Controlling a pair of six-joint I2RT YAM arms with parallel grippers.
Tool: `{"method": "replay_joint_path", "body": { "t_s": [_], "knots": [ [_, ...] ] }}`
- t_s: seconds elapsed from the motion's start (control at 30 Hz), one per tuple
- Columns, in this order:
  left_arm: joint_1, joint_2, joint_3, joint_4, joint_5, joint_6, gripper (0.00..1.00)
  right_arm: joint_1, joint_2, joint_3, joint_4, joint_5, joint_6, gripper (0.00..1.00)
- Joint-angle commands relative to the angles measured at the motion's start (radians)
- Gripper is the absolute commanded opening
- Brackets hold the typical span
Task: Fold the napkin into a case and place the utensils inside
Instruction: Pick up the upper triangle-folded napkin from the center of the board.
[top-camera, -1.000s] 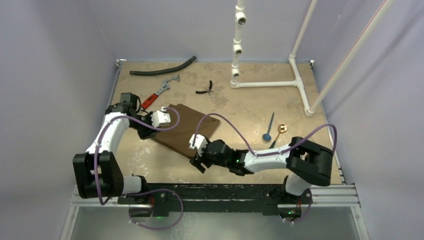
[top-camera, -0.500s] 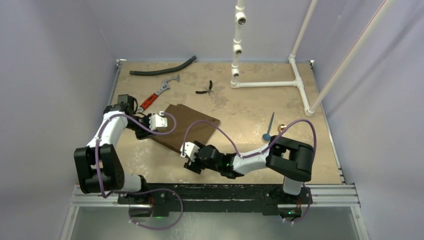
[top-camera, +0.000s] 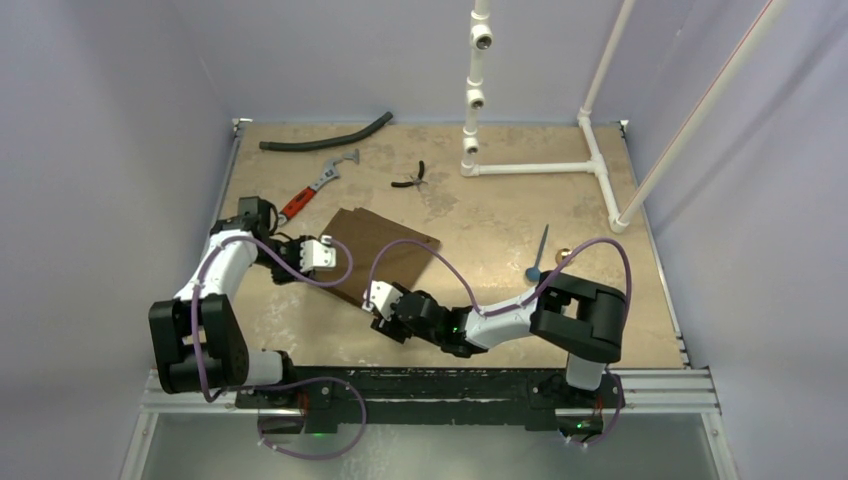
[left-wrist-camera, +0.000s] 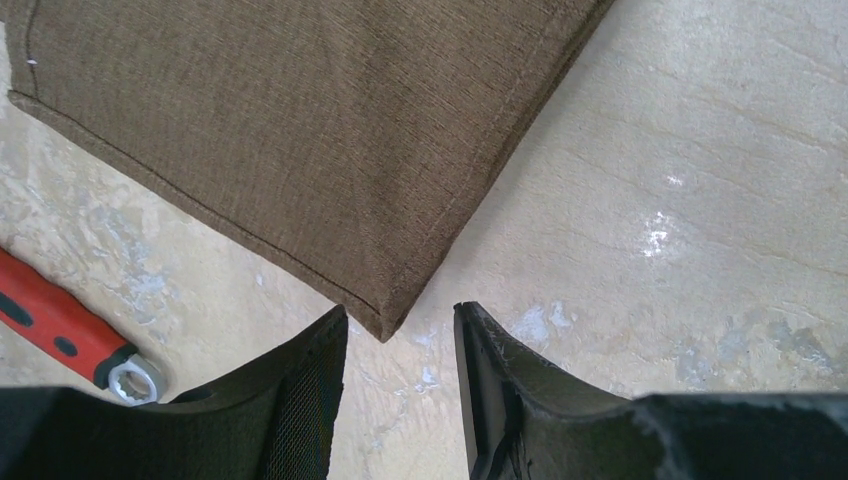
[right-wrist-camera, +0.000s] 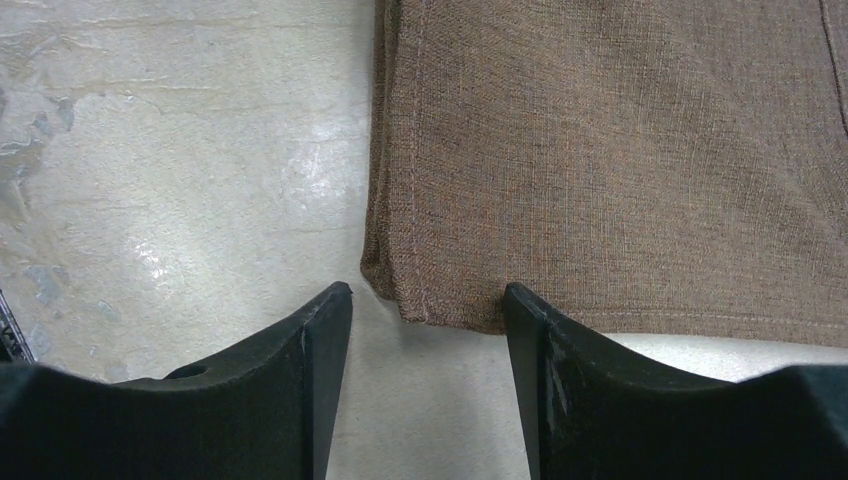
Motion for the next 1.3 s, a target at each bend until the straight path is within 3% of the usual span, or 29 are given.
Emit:
{"method": "replay_joint_path", "body": {
  "t_s": [0.0,0.33,0.53,0.7,0.97,1.27],
  "knots": [
    [-0.003,-0.031,-0.042,-0.001,-0.012,0.098,0.43,0.001,-0.020,0.009,-0.074,0.020,0.000,0.61],
    [-0.011,-0.016,-0.046,0.007,-0.010,0.165,0.43,-0.011,-0.041,0.023,-0.165,0.002,-0.009,0.63],
    [-0.031,-0.052,-0.109,0.082,0.018,0.227,0.42,-0.051,-0.069,0.036,-0.227,-0.027,-0.007,0.48],
    [-0.083,-0.028,-0.146,0.151,-0.008,0.242,0.41,-0.076,-0.087,0.046,-0.236,-0.021,-0.013,0.49],
    [-0.106,-0.042,-0.185,0.152,-0.085,0.332,0.41,-0.059,-0.161,-0.014,-0.137,-0.018,-0.024,0.68],
    [-0.064,-0.047,-0.210,0.176,-0.062,0.276,0.40,-0.026,-0.142,-0.017,-0.009,-0.112,-0.065,0.77]
  ]
}}
